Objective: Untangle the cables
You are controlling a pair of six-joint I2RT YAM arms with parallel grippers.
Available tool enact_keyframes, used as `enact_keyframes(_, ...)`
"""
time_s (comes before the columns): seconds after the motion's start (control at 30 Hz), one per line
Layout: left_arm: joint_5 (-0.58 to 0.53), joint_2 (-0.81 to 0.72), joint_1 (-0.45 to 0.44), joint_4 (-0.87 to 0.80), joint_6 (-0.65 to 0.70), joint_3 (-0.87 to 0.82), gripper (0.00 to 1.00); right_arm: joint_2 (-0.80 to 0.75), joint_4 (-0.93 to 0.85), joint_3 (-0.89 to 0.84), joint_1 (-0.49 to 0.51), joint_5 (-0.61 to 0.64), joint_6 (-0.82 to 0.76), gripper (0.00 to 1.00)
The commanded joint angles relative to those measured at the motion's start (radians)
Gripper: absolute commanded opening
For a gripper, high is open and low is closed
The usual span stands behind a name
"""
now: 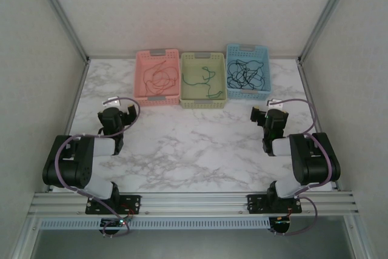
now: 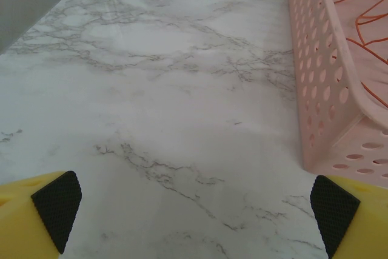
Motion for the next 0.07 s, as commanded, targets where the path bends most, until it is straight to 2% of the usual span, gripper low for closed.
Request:
enact_keyframes(0.0,0.02,0.008,0.008,0.021,0.001,0.026,1.0,-0.001,0.009,0.014,-0.005,-0.019,-0.009,0.99)
enact_keyframes(0.03,0.02,0.008,0.008,0.021,0.001,0.026,1.0,-0.001,0.014,0.011,-0.006,-0.021,-0.01,0.99)
